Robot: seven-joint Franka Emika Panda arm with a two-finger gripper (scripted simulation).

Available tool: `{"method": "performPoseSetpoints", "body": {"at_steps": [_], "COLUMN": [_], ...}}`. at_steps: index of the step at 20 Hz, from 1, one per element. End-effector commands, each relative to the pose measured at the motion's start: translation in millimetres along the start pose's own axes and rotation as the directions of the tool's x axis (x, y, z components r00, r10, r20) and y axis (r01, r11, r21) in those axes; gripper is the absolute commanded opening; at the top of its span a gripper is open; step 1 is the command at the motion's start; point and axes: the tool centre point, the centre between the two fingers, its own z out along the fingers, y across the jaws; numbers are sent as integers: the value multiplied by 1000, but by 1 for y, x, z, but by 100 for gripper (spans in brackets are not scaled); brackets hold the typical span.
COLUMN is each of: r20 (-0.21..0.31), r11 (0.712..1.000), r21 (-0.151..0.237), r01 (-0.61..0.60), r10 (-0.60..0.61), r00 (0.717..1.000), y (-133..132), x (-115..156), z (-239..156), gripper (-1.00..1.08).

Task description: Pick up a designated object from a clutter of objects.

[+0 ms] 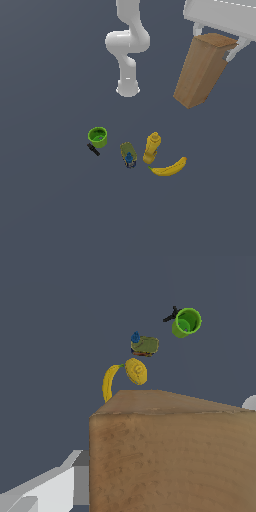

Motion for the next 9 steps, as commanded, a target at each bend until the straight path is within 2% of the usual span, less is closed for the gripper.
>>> {"method": "performPoseSetpoints", "body": {"at_steps": [1,9], "r20": [-2,-2], "r11": [1000,1000], "r21": [9,8], "r01": [0,1], "r10": [0,-1], "r00": [1000,1000], "y": [-2,-4], "x": [1,2], "z": [-10,-14], "gripper": [-100,-100]}}
